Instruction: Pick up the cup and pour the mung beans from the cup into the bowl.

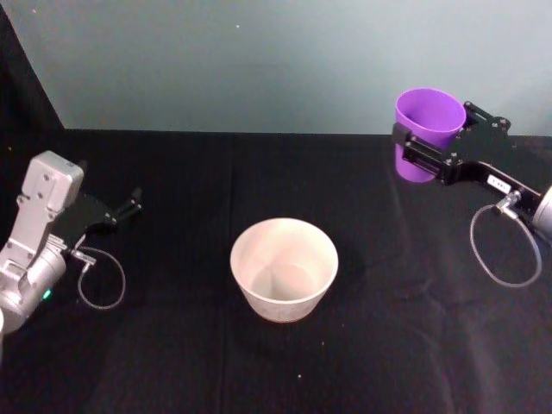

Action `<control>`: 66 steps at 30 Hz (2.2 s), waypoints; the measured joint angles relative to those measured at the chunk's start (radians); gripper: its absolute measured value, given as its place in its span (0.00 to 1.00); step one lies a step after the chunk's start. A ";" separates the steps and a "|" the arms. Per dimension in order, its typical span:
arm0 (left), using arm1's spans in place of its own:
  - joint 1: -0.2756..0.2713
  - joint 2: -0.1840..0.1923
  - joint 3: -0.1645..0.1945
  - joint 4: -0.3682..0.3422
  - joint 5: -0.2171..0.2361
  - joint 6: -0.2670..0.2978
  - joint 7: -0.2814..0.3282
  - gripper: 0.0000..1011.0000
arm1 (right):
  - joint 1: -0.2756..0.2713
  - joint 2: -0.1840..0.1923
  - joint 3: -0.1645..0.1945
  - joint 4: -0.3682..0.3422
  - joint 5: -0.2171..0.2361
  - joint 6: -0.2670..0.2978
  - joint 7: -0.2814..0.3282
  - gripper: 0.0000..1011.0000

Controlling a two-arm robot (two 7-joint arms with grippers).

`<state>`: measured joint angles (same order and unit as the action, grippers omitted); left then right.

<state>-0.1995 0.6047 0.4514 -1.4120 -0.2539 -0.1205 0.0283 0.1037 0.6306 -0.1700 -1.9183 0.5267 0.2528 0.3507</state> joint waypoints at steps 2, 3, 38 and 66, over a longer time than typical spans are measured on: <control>0.000 0.000 0.000 0.000 0.000 0.000 0.000 0.99 | 0.000 0.000 0.000 0.000 0.000 0.000 0.000 0.72; 0.000 0.000 0.000 0.000 0.000 0.000 0.000 0.99 | 0.000 0.000 0.000 0.000 0.000 0.000 0.000 0.72; 0.000 0.000 0.000 0.000 0.000 0.000 0.000 0.99 | 0.000 0.000 0.000 0.000 0.000 0.000 0.000 0.72; 0.000 0.000 0.000 0.000 0.000 0.000 0.000 0.99 | 0.000 0.000 0.000 0.000 0.000 0.000 0.000 0.72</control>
<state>-0.1996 0.6047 0.4514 -1.4120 -0.2539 -0.1205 0.0283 0.1037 0.6307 -0.1699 -1.9183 0.5267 0.2528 0.3507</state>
